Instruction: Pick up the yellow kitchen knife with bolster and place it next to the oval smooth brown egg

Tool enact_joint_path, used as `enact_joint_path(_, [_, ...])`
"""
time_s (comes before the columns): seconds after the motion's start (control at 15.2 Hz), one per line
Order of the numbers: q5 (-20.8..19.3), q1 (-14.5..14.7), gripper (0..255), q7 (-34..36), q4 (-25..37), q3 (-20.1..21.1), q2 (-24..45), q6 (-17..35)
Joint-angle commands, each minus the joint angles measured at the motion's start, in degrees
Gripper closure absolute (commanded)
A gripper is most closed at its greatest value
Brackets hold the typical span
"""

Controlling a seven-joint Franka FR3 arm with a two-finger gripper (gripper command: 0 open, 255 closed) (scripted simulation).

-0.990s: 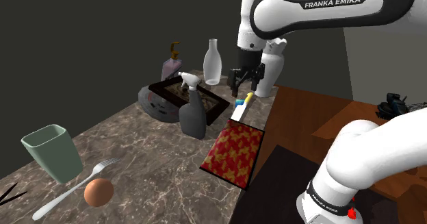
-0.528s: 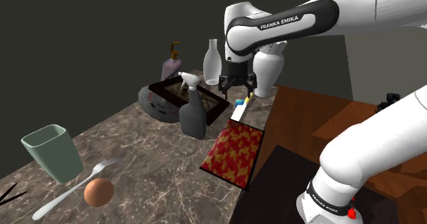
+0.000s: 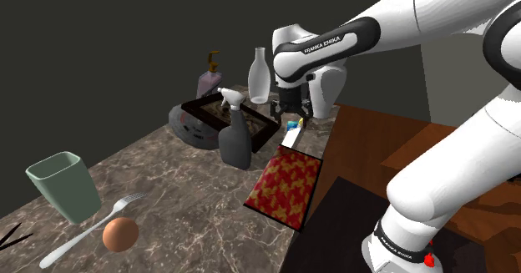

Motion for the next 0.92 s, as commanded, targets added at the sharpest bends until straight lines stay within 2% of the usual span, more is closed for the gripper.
enact_joint_path(0.0, [-0.10,-0.09,0,0.23,-1.42,0.00,0.23,1.65])
enact_joint_path(0.13, [-0.25,-0.15,0,0.34,-3.05,0.02,0.68,3.71])
enact_joint_path(0.66, [-0.24,-0.16,0,0.34,-3.05,0.03,0.68,3.71])
enact_joint_path(0.73, [-0.24,-0.16,255,0.34,-3.05,0.03,0.69,3.71])
enact_joint_path(0.86, [-0.25,-0.16,255,0.34,-3.04,0.03,0.69,3.71])
